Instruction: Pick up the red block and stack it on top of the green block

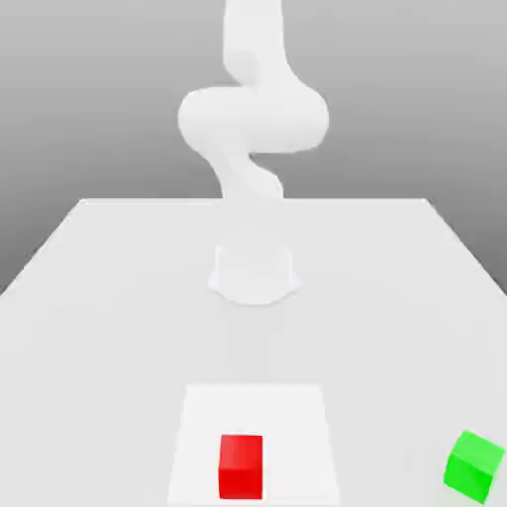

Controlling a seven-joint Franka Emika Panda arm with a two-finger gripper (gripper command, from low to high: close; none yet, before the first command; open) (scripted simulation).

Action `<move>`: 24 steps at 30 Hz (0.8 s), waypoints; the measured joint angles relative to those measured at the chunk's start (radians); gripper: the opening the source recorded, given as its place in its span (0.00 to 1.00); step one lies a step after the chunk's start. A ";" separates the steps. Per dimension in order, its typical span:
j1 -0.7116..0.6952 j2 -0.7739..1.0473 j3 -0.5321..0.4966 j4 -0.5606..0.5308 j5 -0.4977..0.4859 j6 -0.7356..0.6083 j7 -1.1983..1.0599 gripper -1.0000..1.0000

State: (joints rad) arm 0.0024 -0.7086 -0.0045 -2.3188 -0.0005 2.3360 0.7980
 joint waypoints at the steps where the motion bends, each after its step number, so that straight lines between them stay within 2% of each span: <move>1: -0.001 0.039 0.000 -0.008 0.002 0.016 -0.002 0.50; 24: -0.008 0.876 -0.018 -0.179 0.011 0.353 -0.032 0.50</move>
State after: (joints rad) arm -0.0053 0.1676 -0.0227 -2.4980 0.0107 2.6893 0.7660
